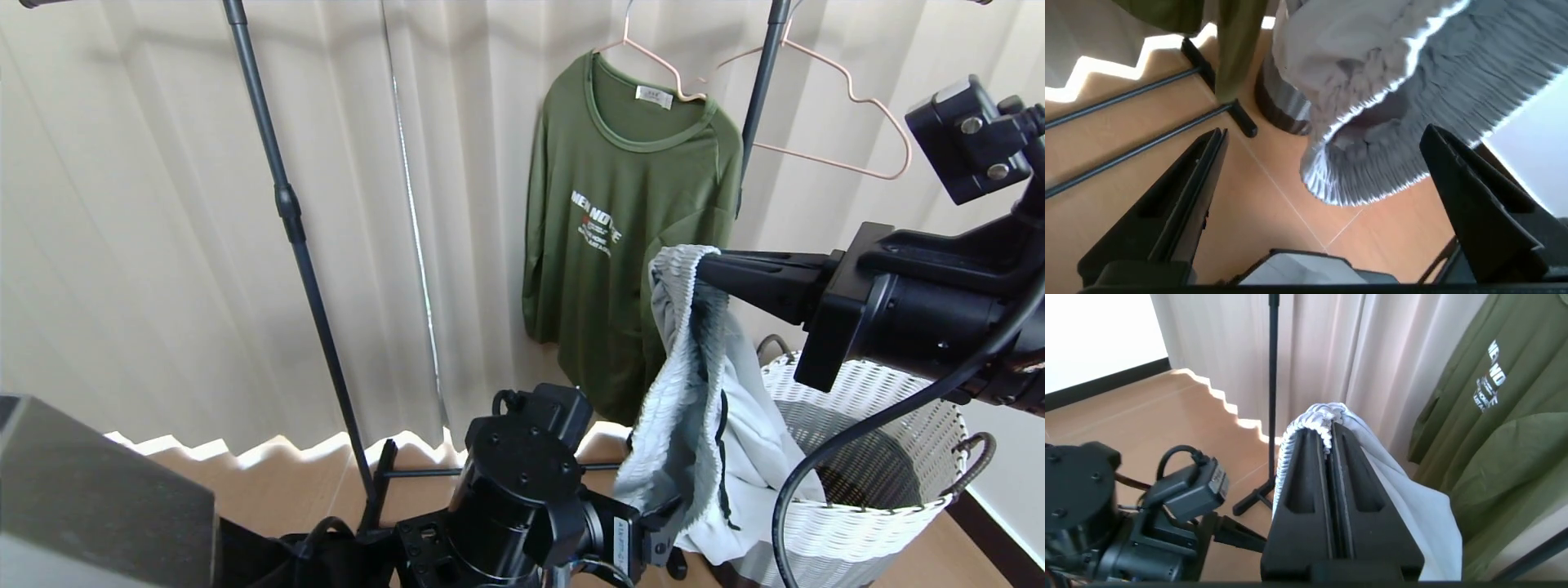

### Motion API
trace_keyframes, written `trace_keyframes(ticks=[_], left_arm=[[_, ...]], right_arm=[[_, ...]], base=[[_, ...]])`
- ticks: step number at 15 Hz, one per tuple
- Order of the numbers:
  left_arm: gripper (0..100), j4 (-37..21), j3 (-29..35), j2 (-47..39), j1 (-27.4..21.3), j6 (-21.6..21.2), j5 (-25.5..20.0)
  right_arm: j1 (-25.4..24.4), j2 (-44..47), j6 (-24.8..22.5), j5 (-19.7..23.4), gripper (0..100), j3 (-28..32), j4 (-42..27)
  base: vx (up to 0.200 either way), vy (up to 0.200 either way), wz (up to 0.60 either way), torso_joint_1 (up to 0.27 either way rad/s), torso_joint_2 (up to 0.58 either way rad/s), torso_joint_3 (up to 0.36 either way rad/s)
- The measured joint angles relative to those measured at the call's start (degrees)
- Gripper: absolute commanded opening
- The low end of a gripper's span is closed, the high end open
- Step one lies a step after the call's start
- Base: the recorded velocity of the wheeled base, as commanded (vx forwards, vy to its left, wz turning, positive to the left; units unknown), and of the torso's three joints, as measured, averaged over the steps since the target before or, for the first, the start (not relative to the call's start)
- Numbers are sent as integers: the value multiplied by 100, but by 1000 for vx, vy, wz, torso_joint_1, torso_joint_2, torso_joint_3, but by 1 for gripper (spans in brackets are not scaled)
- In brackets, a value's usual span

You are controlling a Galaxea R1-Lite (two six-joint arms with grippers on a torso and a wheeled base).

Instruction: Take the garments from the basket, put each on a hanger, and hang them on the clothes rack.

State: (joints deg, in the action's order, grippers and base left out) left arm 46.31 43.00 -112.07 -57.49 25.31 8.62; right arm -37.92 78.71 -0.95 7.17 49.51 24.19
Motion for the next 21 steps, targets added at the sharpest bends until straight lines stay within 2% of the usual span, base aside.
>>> trace_keyframes(ticks=[3,11,12,16,18,21], left_arm=[[100,467,-67,-251,240,9,22],[100,482,-276,-400,308,-44,137],[0,479,-278,-404,308,-51,139],[0,495,-317,-397,295,-106,139],[0,596,-553,-339,302,-512,205],[0,1467,-1309,-59,564,-1135,257]], right_arm=[[-2,-44,2,0,0,-9,-2],[-28,-154,130,0,0,38,-5],[-61,-168,130,2,0,38,-5],[-102,-250,139,0,0,5,-43],[-66,-269,139,-17,0,-34,-106],[207,-206,139,-46,0,-224,-60]], base=[[0,0,0,0,0,0],[0,0,0,0,0,0],[0,0,0,0,0,0],[0,0,0,0,0,0],[0,0,0,0,0,0],[0,0,0,0,0,0]])
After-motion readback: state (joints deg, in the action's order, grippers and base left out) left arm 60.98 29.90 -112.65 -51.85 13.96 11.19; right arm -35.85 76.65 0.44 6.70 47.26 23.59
